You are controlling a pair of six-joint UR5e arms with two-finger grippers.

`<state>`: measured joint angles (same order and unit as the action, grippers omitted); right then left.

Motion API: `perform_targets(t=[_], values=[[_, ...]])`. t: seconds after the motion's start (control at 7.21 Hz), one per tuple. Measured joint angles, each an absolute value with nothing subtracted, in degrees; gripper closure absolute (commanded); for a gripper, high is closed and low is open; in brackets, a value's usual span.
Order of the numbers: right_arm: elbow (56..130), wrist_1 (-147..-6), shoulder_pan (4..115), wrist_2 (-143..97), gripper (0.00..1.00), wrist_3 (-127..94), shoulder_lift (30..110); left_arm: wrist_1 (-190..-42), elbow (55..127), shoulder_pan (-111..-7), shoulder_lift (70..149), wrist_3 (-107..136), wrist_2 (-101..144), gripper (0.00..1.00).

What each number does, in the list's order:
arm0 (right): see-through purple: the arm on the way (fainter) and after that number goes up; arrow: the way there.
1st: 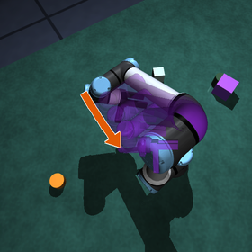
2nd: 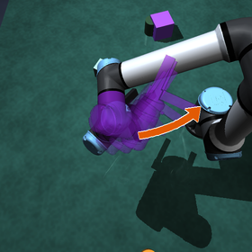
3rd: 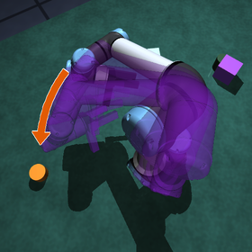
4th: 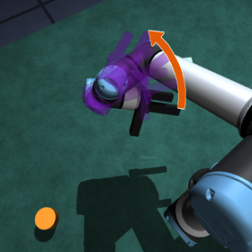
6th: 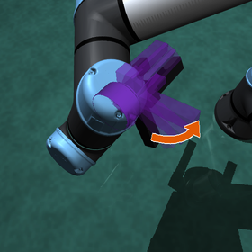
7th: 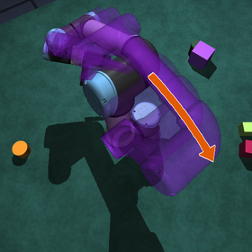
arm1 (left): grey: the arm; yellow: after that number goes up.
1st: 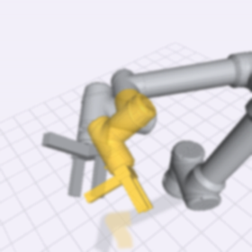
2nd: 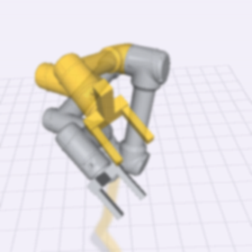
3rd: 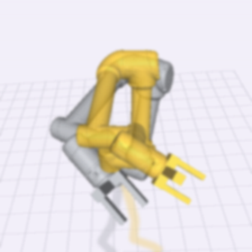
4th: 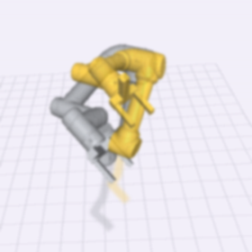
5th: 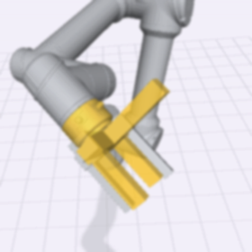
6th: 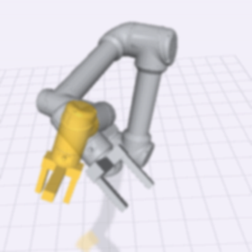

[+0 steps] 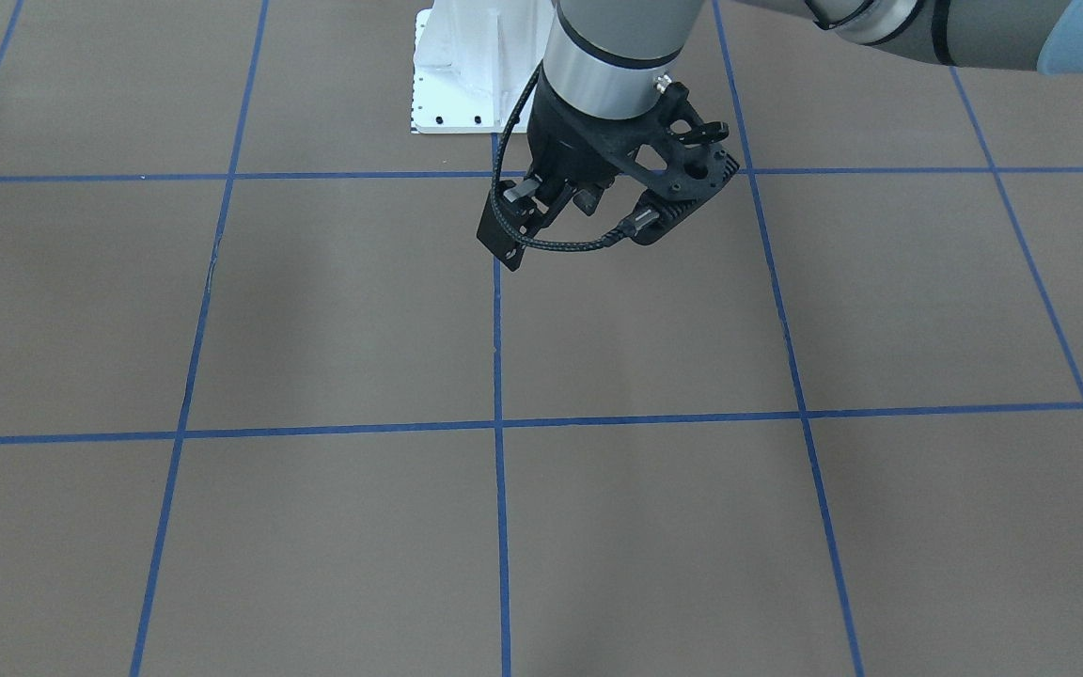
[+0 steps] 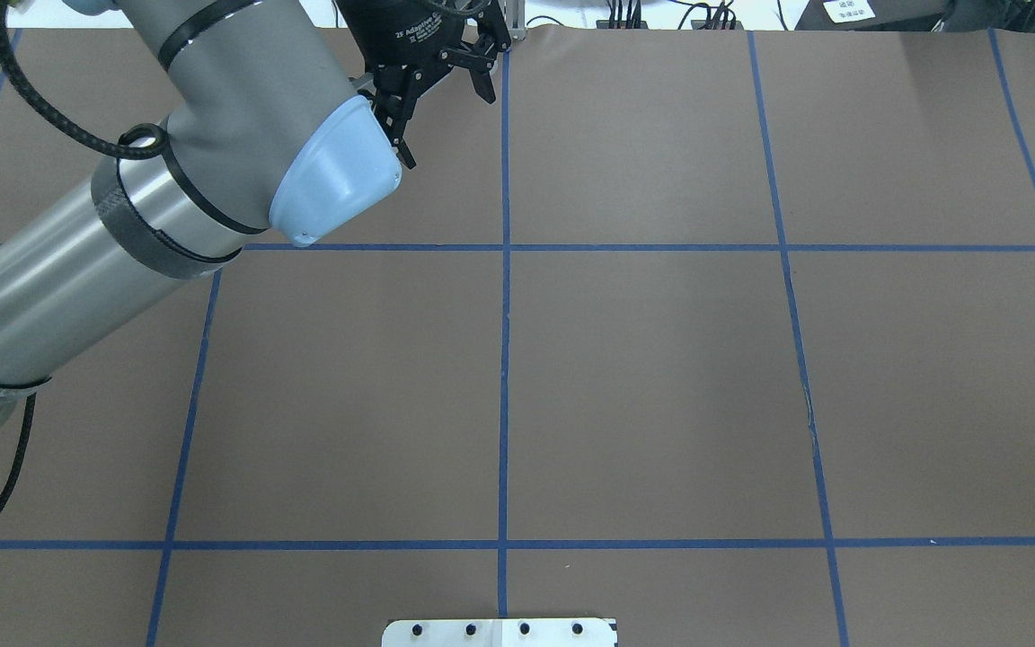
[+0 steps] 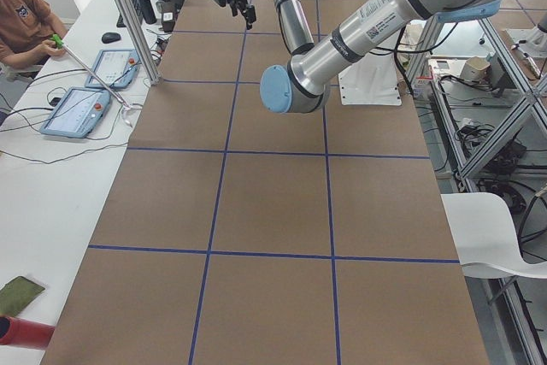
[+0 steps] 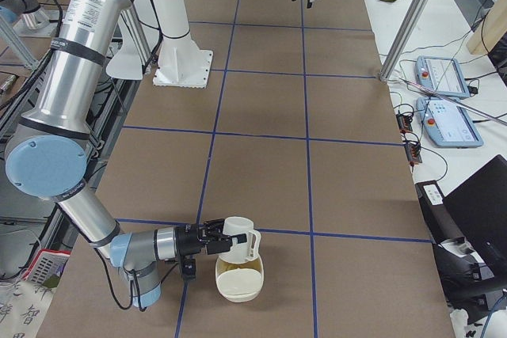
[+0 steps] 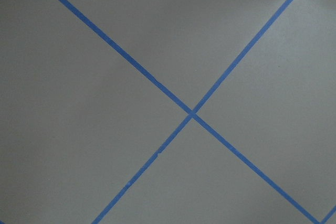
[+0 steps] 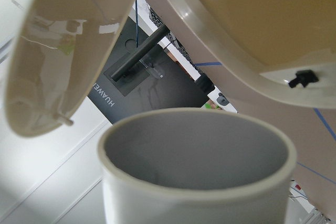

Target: Left arm hands cup to right arm to dump lemon

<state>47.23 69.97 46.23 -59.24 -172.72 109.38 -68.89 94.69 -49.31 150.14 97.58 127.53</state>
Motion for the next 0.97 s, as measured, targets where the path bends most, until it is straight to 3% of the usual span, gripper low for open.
perform_targets(t=[0.42, 0.97], values=[[49.14, 68.89, 46.23, -59.57, 0.85, -171.78, 109.11, -68.44, 94.71, -49.30, 150.29, 97.57, 127.51, 0.00], [65.82, 45.77, 46.26, -59.99, 0.85, -157.00, 109.16, -68.38, 94.58, -49.16, 150.23, 96.41, 127.52, 0.00]])
